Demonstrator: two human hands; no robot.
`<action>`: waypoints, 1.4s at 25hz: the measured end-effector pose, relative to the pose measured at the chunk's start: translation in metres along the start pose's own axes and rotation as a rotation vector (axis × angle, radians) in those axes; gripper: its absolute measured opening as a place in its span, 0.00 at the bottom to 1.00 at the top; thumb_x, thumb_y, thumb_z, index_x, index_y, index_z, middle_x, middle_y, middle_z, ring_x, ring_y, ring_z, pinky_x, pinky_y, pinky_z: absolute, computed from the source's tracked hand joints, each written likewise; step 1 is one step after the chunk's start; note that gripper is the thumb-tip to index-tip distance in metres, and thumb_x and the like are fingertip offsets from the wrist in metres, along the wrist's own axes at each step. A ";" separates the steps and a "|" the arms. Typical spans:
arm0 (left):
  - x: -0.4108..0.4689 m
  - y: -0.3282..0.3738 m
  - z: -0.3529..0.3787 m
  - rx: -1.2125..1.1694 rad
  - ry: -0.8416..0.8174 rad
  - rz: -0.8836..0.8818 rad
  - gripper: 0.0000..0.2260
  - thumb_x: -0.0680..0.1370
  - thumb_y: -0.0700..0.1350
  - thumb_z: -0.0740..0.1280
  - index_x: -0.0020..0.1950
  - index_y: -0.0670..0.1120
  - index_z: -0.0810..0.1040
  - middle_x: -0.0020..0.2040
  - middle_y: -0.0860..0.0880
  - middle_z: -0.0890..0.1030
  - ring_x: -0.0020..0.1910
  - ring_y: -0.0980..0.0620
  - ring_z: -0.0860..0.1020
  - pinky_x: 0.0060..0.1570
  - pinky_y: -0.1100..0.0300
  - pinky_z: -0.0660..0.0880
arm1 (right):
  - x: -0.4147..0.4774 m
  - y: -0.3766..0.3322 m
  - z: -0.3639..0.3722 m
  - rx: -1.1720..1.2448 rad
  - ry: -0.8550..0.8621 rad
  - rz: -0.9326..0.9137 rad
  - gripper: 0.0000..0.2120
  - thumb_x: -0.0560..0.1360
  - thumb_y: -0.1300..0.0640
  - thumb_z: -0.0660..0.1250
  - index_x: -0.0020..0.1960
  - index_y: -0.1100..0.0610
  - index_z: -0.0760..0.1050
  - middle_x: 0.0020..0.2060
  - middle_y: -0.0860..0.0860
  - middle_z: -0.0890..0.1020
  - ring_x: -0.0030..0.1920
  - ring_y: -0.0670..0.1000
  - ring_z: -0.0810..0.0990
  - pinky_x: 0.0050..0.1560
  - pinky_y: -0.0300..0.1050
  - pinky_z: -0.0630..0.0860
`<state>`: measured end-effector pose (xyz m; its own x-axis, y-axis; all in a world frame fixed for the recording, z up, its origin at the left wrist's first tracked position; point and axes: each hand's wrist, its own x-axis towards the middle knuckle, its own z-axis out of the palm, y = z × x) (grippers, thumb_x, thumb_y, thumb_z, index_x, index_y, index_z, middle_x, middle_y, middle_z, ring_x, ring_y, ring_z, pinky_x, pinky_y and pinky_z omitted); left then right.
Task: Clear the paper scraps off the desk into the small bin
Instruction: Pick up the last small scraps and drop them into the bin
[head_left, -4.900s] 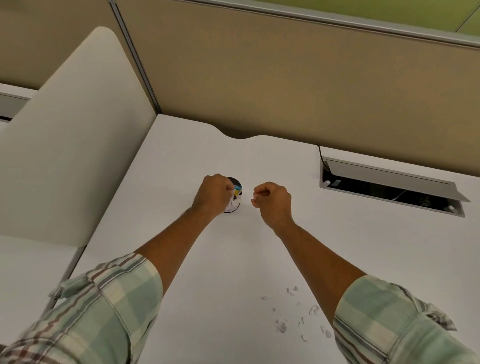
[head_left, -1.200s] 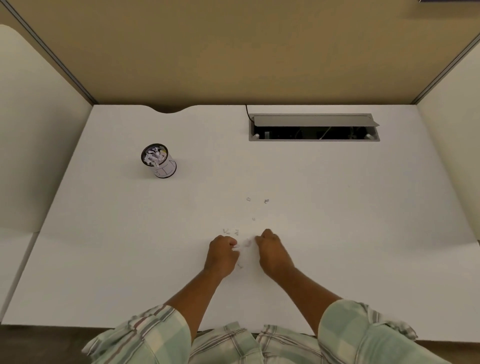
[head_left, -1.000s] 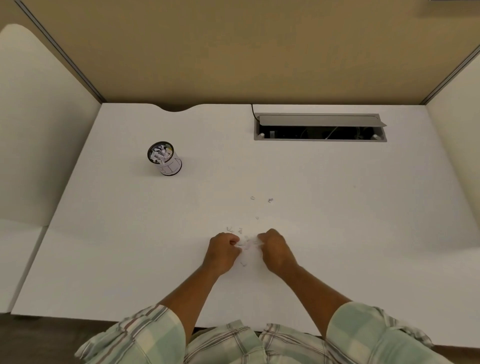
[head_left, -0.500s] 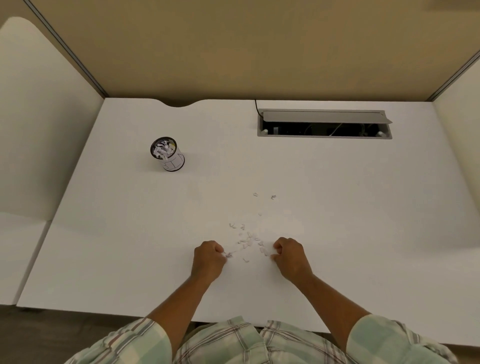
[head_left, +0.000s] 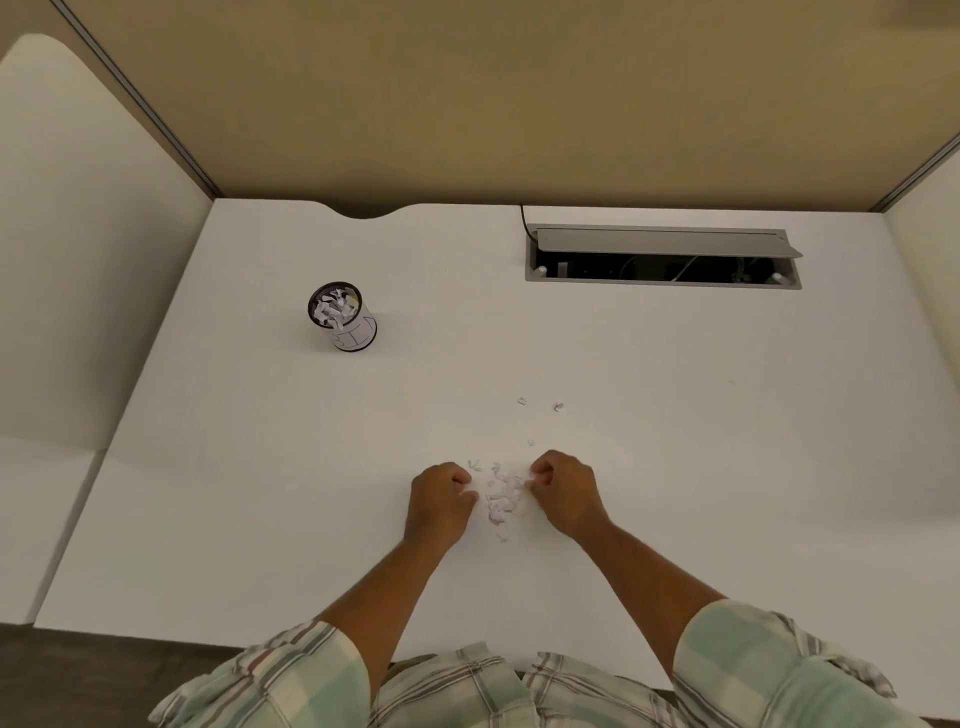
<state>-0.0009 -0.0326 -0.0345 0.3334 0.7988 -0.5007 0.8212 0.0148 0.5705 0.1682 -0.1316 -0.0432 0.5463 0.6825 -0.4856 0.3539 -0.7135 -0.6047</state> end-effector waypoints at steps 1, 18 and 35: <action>0.006 -0.002 -0.003 0.031 0.016 0.015 0.10 0.74 0.41 0.74 0.55 0.45 0.83 0.52 0.50 0.81 0.50 0.52 0.80 0.49 0.65 0.75 | 0.010 -0.001 -0.008 -0.026 0.047 -0.008 0.04 0.76 0.62 0.68 0.48 0.57 0.81 0.44 0.52 0.83 0.46 0.52 0.81 0.48 0.42 0.76; 0.044 0.016 0.013 0.164 -0.102 0.164 0.25 0.77 0.55 0.73 0.70 0.46 0.76 0.66 0.49 0.75 0.66 0.50 0.74 0.65 0.61 0.72 | 0.076 -0.032 -0.016 -0.703 -0.049 -0.461 0.15 0.81 0.63 0.61 0.68 0.60 0.71 0.61 0.58 0.72 0.57 0.57 0.73 0.52 0.48 0.80; -0.019 -0.027 0.038 0.388 -0.215 0.396 0.19 0.76 0.45 0.75 0.65 0.46 0.77 0.58 0.49 0.74 0.55 0.54 0.73 0.50 0.73 0.71 | -0.018 0.011 0.022 -0.629 -0.241 -0.473 0.21 0.74 0.57 0.74 0.65 0.57 0.73 0.57 0.55 0.72 0.55 0.55 0.74 0.46 0.48 0.79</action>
<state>-0.0119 -0.0708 -0.0654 0.7018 0.5584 -0.4423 0.7111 -0.5126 0.4813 0.1459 -0.1481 -0.0553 0.0800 0.8975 -0.4337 0.9042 -0.2485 -0.3474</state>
